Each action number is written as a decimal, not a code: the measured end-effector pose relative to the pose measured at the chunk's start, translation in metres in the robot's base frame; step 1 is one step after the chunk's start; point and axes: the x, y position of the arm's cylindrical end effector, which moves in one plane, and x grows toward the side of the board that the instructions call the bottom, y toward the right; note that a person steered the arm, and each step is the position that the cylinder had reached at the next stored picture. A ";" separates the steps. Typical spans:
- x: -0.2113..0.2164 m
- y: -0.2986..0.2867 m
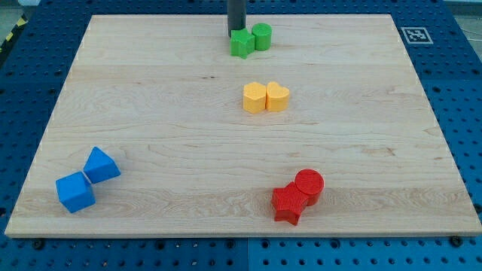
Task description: Push the green star into the yellow hexagon
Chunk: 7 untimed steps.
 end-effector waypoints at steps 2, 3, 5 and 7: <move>0.004 0.000; 0.006 0.002; 0.020 0.016; 0.030 0.023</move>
